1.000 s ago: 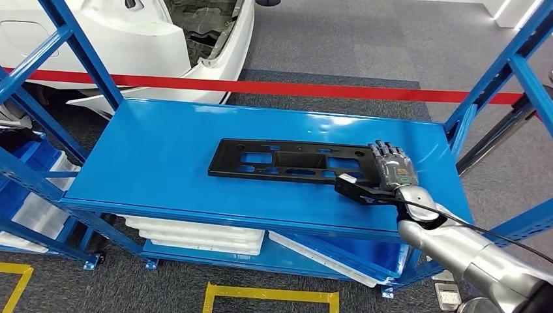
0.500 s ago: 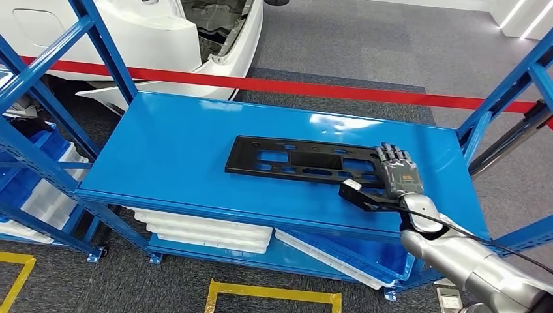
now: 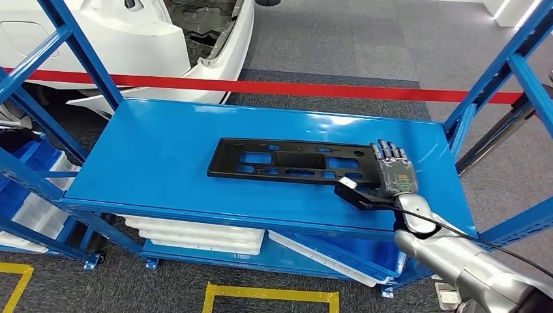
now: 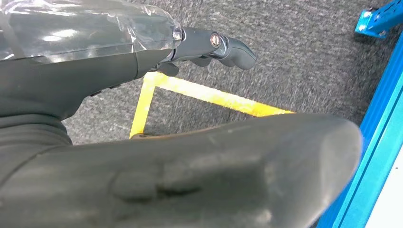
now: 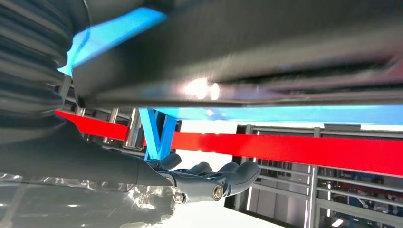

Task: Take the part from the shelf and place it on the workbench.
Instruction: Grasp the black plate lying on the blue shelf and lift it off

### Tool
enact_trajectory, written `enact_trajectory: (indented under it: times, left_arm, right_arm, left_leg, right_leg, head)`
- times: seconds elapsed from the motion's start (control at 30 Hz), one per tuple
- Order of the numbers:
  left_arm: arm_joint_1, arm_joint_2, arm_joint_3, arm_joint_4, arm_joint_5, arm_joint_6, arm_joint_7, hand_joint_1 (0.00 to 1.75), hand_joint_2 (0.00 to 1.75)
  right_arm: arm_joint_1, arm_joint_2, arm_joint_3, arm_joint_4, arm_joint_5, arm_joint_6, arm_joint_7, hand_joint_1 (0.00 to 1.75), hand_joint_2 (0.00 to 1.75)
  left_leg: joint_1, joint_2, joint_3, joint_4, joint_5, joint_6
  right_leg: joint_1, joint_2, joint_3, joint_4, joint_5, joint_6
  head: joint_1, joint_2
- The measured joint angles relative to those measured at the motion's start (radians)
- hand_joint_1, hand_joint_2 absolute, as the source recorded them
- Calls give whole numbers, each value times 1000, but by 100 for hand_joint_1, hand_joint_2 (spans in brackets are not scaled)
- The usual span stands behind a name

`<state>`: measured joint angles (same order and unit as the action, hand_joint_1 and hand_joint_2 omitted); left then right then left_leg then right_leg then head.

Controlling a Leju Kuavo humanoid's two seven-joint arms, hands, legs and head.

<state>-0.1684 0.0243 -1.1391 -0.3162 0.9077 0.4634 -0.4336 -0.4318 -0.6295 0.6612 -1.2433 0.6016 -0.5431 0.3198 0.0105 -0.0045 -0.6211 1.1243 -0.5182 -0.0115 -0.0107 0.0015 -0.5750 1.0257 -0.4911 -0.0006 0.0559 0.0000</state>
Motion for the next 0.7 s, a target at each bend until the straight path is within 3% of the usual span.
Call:
enact_trajectory:
  times: [0.07, 0.2, 0.27, 0.33, 0.37, 0.4, 0.43, 0.47, 0.53, 0.57, 0.63, 0.7]
  left_arm:
    - [1, 2, 0, 0, 1, 3, 1, 0, 0]
    - [4, 5, 0, 0, 5, 14, 1, 0, 0]
    - [5, 7, 0, -1, 6, 16, 1, 0, 0]
    - [8, 7, 0, -1, 6, 16, 1, 0, 0]
    - [10, 7, 0, -1, 7, 16, 1, 0, 0]
    - [12, 7, 0, -1, 8, 16, 1, 0, 0]
    - [13, 8, 0, -1, 8, 17, 1, 0, 0]
    - [13, 8, 0, -2, 8, 18, 1, 0, 0]
    - [13, 8, 0, -3, 9, 20, 1, 0, 0]
    - [13, 8, 0, -4, 11, 21, 1, 0, 0]
    - [15, 8, 0, -6, 13, 23, 2, 0, 0]
    - [16, 8, 0, -9, 14, 25, 2, 0, 0]
  right_arm:
    - [4, 4, -5, 6, 0, -12, -6, 169, 175]
    - [14, 8, -17, 14, 0, -33, -12, 175, 175]
    - [18, 8, -24, 15, 0, -40, -12, 175, 175]
    - [24, 9, -30, 17, 1, -47, -12, 175, 175]
    - [27, 10, -32, 17, 2, -51, -12, 175, 175]
    - [29, 11, -33, 18, 4, -55, -12, 175, 175]
    - [29, 11, -35, 18, 6, -59, -12, 175, 175]
    - [29, 11, -38, 18, 8, -62, -12, 175, 175]
    - [29, 12, -46, 18, 15, -70, -11, 175, 175]
    - [30, 12, -50, 18, 19, -74, -11, 175, 175]
    - [34, 11, -59, 18, 24, -81, -8, 175, 175]
    - [37, 10, -70, 16, 30, -87, -6, 175, 175]
  left_leg:
    - [-2, -1, 27, -70, 18, 7]
    - [-2, 0, 26, -79, 24, 29]
    - [2, 2, 26, -84, 28, 37]
    - [1, 3, 25, -84, 28, 39]
    - [1, 3, 26, -84, 28, 39]
    - [1, 3, 27, -84, 28, 39]
    - [1, 3, 29, -84, 27, 39]
    - [1, 2, 31, -84, 26, 39]
    - [0, 0, 33, -85, 25, 34]
    - [0, -1, 34, -85, 25, 30]
    - [1, -3, 35, -88, 27, 19]
    - [2, -2, 36, -80, 17, 7]
  right_leg:
    - [2, 2, -6, 11, -6, 8]
    - [-2, 2, -12, 23, -18, 25]
    - [-5, 1, -45, 104, -69, 35]
    - [-6, 1, -103, 231, -126, 43]
    - [-7, 1, -122, 273, -136, 45]
    - [-8, 1, -124, 278, -126, 45]
    - [-8, 1, -107, 242, -98, 43]
    - [-8, 0, -75, 173, -59, 40]
    - [-4, -1, -14, 43, -10, 33]
    - [-1, 0, 0, 9, -3, 29]
    - [6, 2, 3, -4, -4, 21]
    - [2, 2, 9, -15, 3, 9]
  head:
    - [0, 0]
    - [4, 0]
    - [13, 0]
    - [19, 0]
    - [20, 0]
    - [20, 0]
    - [21, 0]
    - [22, 0]
    - [22, 0]
    - [22, 0]
    - [20, 0]
    - [17, 0]
